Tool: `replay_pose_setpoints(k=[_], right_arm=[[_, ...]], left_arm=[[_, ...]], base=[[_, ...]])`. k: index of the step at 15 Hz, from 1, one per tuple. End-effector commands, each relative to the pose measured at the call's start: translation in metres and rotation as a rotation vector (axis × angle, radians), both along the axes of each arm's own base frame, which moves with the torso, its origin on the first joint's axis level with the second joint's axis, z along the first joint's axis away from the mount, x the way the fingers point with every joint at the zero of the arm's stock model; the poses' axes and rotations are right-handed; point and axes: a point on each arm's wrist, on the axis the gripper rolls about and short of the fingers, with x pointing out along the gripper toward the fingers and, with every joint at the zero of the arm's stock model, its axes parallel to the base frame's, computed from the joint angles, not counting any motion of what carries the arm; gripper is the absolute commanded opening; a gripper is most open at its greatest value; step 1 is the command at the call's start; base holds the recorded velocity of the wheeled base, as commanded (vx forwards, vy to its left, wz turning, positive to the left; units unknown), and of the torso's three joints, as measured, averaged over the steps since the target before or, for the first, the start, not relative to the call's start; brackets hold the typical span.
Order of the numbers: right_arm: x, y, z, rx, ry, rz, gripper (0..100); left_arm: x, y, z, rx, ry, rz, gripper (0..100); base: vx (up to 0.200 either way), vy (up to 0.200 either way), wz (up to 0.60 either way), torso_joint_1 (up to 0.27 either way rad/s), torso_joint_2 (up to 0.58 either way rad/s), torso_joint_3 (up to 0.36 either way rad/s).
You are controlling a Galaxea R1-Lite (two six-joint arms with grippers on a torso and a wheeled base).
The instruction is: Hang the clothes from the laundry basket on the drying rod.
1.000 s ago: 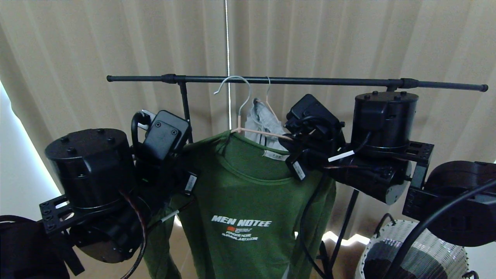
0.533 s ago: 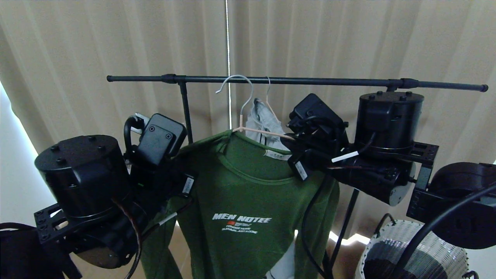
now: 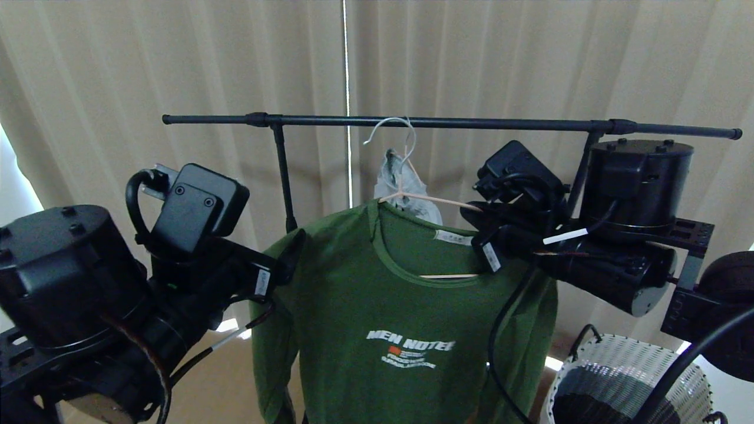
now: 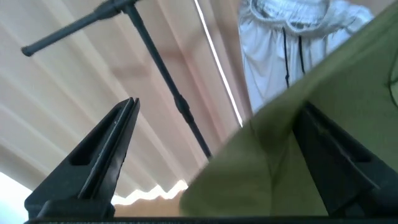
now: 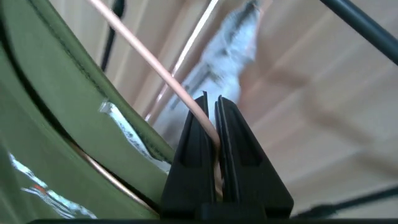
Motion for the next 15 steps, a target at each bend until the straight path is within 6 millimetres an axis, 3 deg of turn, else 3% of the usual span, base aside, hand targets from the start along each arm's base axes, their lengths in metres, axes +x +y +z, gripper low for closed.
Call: replay_pose_setpoints(k=[1, 5, 12, 15], right_arm=[[-0.005, -0.018, 0.008, 0.013, -0.019, -0.04, 0], [-0.019, -0.044, 0.014, 0.032, -0.036, -0.082, 0], [-0.044, -0.058, 0.027, 0.077, -0.078, -0.016, 0], [-0.052, -0.061, 0.032, 0.091, -0.093, 0.018, 0]], left_arm=[[-0.011, 0.011, -0.003, 0.006, 0.006, -0.001, 100], [-0.016, 0.025, -0.028, 0.058, 0.083, 0.033, 100], [0.002, 0.016, -0.063, 0.121, 0.212, 0.036, 100], [0.005, 0.019, -0.066, 0.087, 0.236, -0.089, 100]], base=[[0.0, 0.0, 0.0, 0.0, 0.0, 0.0], [0.0, 0.0, 0.0, 0.0, 0.0, 0.0], [0.0, 0.0, 0.0, 0.0, 0.0, 0.0], [0.0, 0.0, 0.0, 0.0, 0.0, 0.0]])
